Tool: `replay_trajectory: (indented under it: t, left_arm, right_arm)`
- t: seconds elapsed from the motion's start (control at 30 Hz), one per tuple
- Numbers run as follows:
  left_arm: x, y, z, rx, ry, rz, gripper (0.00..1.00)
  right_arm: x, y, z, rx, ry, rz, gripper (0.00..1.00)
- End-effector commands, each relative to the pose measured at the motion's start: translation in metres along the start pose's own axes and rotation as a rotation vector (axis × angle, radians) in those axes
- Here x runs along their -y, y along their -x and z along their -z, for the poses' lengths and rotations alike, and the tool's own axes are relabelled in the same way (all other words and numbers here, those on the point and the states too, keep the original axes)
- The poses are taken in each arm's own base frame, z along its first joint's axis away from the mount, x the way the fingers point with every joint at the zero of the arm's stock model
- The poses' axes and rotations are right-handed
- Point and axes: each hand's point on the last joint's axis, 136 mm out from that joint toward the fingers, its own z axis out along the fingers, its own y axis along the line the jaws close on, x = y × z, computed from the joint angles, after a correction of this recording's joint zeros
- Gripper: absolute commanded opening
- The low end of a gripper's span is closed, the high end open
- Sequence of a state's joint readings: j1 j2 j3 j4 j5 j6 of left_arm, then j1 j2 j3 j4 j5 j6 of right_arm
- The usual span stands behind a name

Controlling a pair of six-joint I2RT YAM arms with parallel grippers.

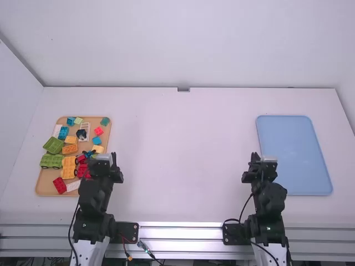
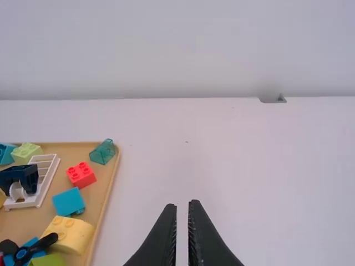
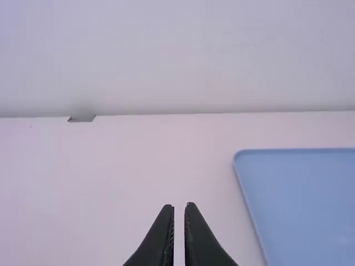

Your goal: Assemble lego blocks to make yellow taxi

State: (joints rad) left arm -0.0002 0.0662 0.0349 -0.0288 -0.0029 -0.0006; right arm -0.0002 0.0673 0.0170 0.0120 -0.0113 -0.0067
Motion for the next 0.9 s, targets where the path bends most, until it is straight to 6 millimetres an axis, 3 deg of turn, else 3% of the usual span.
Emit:
replay_trajectory:
  t: [0.0,0.37,0.87]
  left_arm:
    - [-0.003,0.023,0.004,0.026,0.015,-0.010,0.09]
    - [-0.017,0.051,0.000,-0.087,0.078,-0.023,0.25]
    - [-0.083,0.083,-0.023,-0.348,0.264,-0.060,0.55]
  right_arm:
    - [-0.001,0.025,0.003,0.035,0.006,0.000,0.09]
    - [-0.008,0.058,-0.008,0.004,0.045,0.006,0.25]
    - [-0.023,0.111,-0.056,-0.041,0.117,0.025,0.55]
